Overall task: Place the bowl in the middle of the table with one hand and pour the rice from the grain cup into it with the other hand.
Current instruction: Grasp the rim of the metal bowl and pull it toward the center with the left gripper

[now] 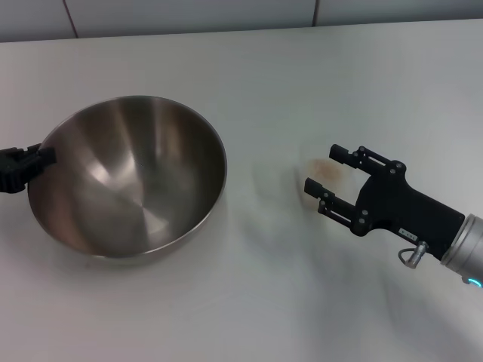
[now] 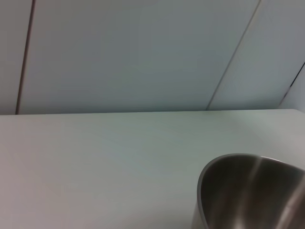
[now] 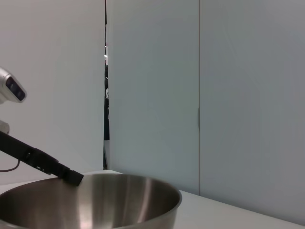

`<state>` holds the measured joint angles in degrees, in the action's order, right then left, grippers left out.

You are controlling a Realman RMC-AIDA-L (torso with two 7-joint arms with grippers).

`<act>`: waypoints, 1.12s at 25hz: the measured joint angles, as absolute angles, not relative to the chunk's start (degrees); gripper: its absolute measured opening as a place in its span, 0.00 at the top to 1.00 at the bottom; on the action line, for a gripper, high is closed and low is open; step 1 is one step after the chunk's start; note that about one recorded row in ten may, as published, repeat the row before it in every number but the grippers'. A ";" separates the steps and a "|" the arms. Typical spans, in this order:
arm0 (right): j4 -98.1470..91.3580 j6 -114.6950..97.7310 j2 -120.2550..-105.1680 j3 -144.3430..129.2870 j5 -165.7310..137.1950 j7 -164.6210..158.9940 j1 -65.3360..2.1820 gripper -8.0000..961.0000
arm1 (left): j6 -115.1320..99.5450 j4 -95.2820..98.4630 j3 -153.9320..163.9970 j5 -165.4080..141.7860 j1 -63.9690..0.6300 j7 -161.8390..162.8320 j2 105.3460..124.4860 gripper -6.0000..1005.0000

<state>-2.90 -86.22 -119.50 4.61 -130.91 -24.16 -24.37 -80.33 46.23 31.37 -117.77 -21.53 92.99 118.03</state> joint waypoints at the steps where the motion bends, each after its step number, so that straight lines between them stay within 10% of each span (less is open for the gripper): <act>1: -2.90 -86.20 -119.48 4.63 -130.79 -24.16 -24.42 0.28 | -80.33 46.23 31.39 -117.77 -21.58 92.99 118.03 0.82; 28: -2.90 -84.92 -119.35 4.66 -129.85 -24.16 -24.87 0.29 | -78.85 49.22 34.40 -119.78 -24.38 95.90 118.18 0.95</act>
<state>-2.90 -84.92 -119.35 4.66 -129.85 -24.17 -24.87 -78.85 49.22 34.40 -119.78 -24.38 95.90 118.18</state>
